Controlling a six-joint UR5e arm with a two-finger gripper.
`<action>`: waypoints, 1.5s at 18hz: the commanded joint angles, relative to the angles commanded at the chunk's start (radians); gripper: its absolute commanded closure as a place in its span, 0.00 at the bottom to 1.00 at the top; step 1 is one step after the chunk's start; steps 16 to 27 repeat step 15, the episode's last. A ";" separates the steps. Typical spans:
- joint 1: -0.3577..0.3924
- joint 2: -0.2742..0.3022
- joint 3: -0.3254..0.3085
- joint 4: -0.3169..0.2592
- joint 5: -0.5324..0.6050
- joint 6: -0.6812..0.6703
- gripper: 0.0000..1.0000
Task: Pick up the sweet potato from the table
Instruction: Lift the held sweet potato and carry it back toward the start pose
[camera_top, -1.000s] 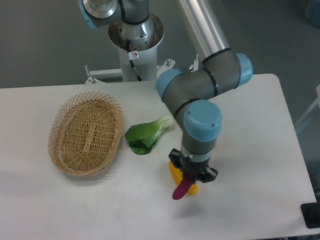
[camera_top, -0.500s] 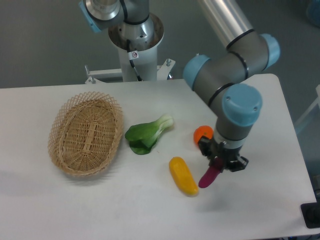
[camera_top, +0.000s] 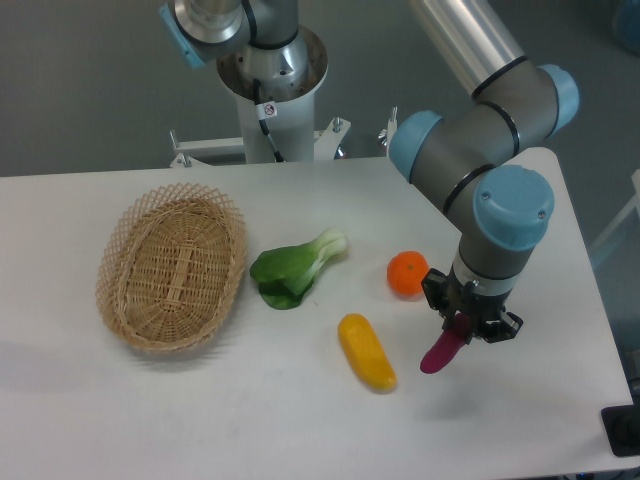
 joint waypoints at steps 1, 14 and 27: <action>0.000 0.000 0.002 0.000 0.006 0.003 0.67; 0.000 -0.009 0.028 -0.009 0.044 0.051 0.67; 0.000 -0.009 0.025 -0.008 0.044 0.051 0.67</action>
